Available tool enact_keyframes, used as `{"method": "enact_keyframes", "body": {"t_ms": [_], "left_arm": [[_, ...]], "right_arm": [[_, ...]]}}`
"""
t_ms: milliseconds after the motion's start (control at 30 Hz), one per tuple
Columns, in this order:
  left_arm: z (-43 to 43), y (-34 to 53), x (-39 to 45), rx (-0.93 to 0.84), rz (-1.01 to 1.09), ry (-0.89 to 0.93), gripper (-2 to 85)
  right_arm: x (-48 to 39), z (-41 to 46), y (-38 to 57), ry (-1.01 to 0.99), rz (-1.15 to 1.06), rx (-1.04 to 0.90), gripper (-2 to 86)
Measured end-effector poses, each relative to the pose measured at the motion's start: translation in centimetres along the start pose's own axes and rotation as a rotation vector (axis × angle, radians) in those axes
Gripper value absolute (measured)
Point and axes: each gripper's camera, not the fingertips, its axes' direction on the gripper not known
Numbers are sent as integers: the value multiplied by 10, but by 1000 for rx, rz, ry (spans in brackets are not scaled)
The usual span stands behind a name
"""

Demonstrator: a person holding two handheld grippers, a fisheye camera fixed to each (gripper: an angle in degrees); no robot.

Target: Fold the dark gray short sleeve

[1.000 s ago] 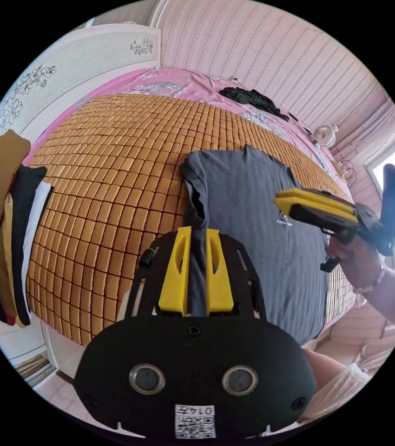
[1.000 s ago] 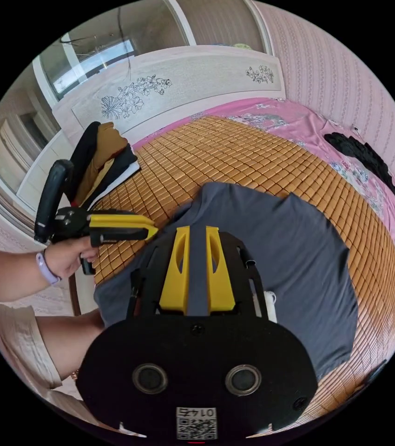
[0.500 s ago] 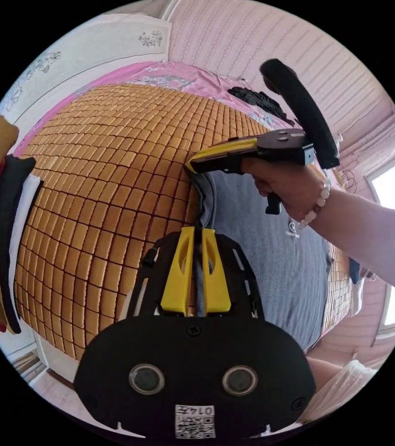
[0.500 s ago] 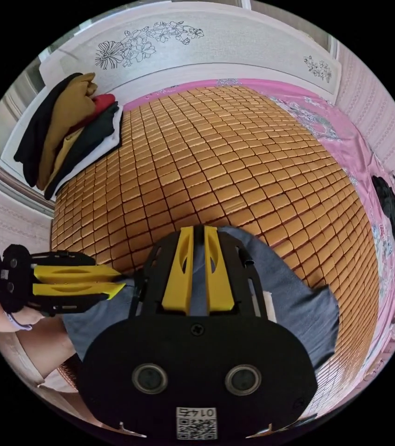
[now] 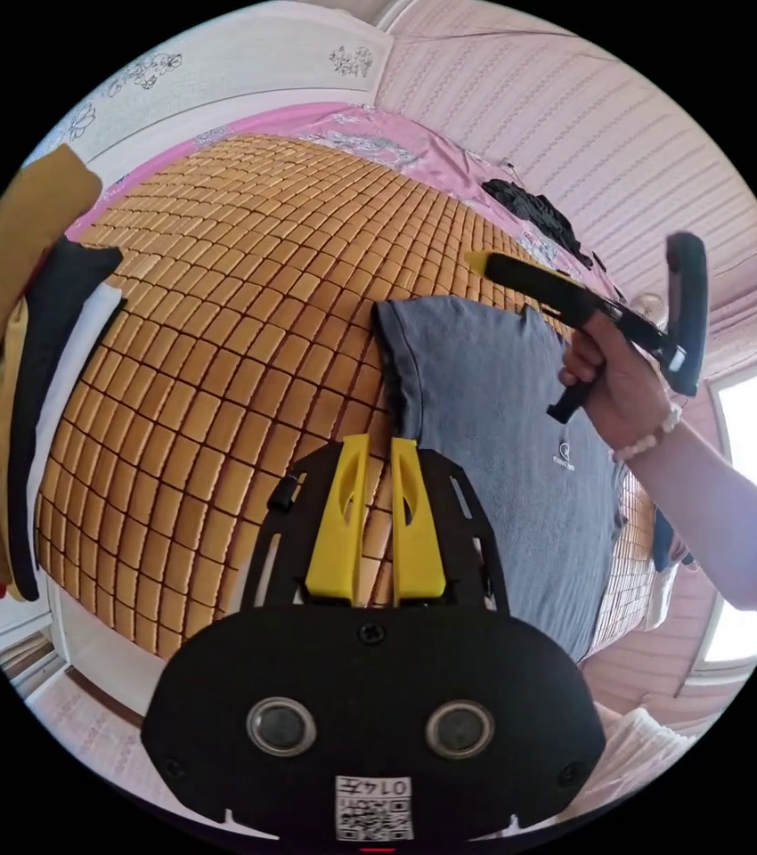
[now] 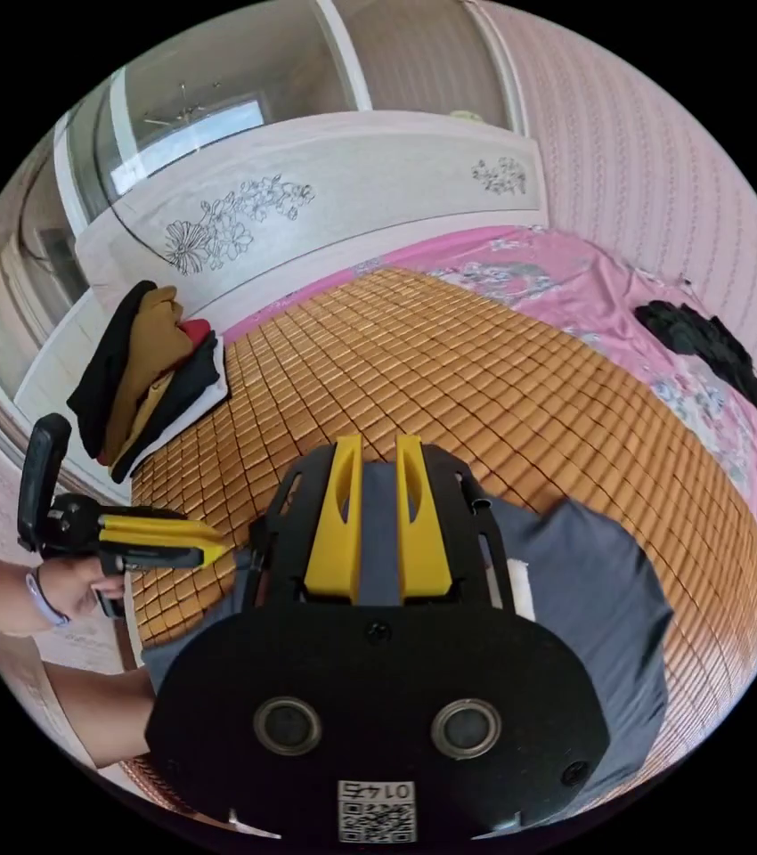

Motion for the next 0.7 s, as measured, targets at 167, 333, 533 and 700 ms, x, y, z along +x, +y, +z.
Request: {"method": "enact_keyframes", "body": {"t_ms": [167,333,533,700], "left_arm": [[-12,-7,45,8,174,-13,34],[4,-25,130,-39,402,51,30],[70,-49,274,-160,659,244,19],[128,-60,410,-206,893,265,19]], "right_arm": [[45,-105,129,290,257,-117,59],[70,-180,252,466,555,-312,58],[87,-238,328,414,744,-245,56],[113,-254,351,422,801,-157,66]]}}
